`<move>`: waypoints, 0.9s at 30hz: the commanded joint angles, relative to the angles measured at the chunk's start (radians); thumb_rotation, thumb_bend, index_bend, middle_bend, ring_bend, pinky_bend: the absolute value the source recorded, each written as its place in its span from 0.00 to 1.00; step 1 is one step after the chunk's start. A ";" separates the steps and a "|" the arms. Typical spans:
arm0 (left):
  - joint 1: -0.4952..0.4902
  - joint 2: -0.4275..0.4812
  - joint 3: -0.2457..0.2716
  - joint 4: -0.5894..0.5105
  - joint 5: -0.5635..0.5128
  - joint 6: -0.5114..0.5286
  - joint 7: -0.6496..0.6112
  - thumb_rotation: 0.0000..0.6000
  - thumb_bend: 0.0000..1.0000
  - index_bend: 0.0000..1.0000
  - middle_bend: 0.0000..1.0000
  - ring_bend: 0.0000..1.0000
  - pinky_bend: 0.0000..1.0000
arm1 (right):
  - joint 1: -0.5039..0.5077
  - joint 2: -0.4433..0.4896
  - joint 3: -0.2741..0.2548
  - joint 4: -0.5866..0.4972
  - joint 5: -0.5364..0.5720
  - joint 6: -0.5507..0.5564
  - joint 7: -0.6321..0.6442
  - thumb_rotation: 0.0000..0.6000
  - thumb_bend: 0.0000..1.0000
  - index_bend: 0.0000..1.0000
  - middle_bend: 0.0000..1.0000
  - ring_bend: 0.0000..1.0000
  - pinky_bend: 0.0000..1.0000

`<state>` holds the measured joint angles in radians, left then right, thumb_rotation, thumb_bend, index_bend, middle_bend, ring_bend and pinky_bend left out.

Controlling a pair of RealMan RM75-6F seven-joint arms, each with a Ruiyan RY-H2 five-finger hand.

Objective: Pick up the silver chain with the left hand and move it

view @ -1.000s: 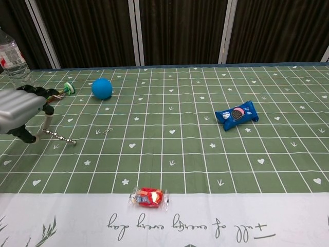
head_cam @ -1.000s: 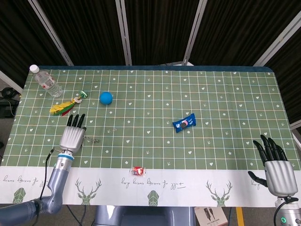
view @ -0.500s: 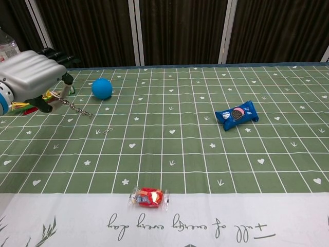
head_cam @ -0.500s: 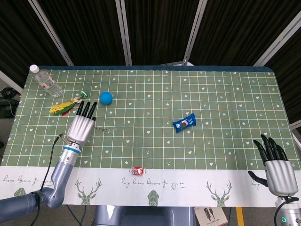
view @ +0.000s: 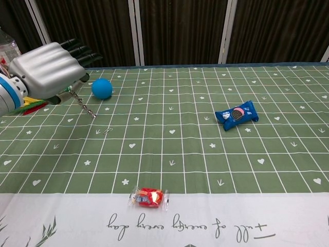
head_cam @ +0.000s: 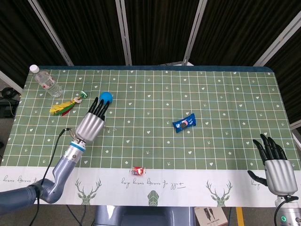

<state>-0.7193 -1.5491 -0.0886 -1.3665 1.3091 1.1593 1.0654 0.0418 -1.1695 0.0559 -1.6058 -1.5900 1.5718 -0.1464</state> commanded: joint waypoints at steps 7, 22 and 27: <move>0.002 0.014 0.043 0.043 0.051 -0.007 0.024 1.00 0.46 0.62 0.00 0.00 0.00 | -0.001 0.000 -0.002 0.000 -0.010 0.007 -0.001 1.00 0.06 0.13 0.00 0.00 0.16; -0.008 -0.030 0.026 0.098 0.041 -0.034 0.007 1.00 0.46 0.62 0.00 0.00 0.00 | 0.002 0.002 0.000 0.002 -0.004 0.002 0.006 1.00 0.06 0.13 0.00 0.00 0.16; -0.016 -0.055 0.016 0.119 0.028 -0.048 0.012 1.00 0.46 0.62 0.00 0.00 0.00 | 0.002 0.003 0.000 0.003 -0.002 0.001 0.011 1.00 0.06 0.13 0.00 0.00 0.16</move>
<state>-0.7341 -1.6026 -0.0708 -1.2490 1.3390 1.1128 1.0766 0.0440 -1.1666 0.0558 -1.6032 -1.5924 1.5723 -0.1354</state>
